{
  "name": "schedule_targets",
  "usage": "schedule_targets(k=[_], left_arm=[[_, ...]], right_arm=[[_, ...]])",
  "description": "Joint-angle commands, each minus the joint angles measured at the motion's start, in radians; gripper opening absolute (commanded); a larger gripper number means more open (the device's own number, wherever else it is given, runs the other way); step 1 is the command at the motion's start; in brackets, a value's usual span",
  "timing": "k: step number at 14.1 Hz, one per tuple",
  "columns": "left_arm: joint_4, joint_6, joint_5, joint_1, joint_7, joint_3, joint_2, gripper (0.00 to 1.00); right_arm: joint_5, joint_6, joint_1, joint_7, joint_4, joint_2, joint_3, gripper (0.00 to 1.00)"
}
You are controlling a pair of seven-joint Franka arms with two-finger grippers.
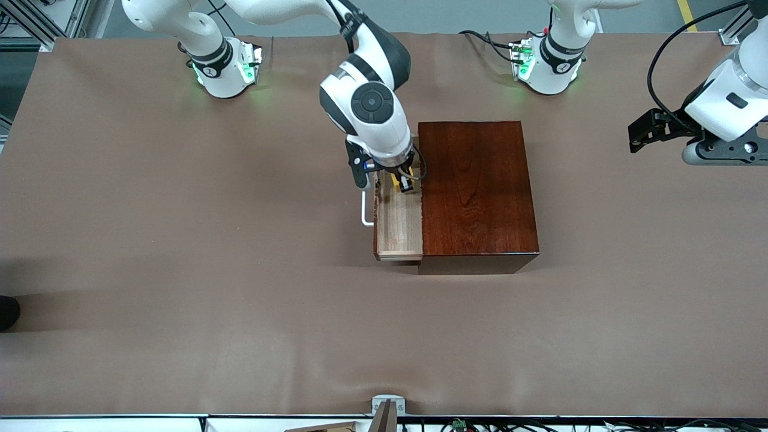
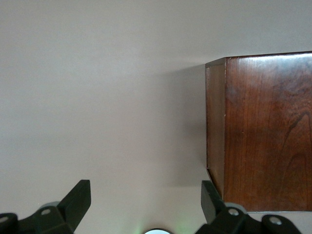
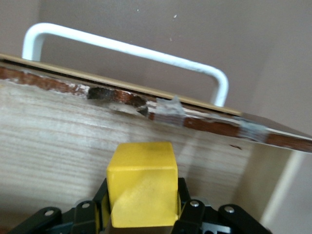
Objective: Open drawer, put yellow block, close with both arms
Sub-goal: 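Carry the cube over the open drawer and release it inside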
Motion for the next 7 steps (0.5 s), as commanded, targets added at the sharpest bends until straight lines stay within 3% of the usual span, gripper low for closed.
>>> schedule_targets(k=[1,3,4,5,6,7], left_arm=[[0.005,0.005,-0.006,0.009,0.012,-0.007,0.001,1.0],[0.006,0.005,-0.006,0.009,0.012,-0.007,-0.001,1.0],[0.006,0.004,-0.006,0.007,0.012,-0.007,-0.002,1.0],[0.008,0.004,-0.006,0.006,0.012,-0.007,-0.002,1.0],[0.011,0.004,-0.006,0.007,0.012,-0.007,-0.004,1.0],[0.012,0.004,-0.006,0.009,0.012,-0.007,-0.004,1.0]], right_arm=[[-0.018,0.013,0.011,0.033,0.012,0.024,-0.011,0.0],[-0.016,0.01,0.008,0.034,0.012,0.024,-0.011,0.01],[-0.016,0.01,0.008,0.036,0.011,0.024,-0.013,0.12],[-0.016,0.006,0.004,0.036,0.012,0.024,-0.011,0.36],[-0.016,-0.001,-0.001,0.037,0.017,0.023,-0.013,0.8],[-0.015,-0.004,-0.004,0.037,0.022,0.015,-0.013,0.94]])
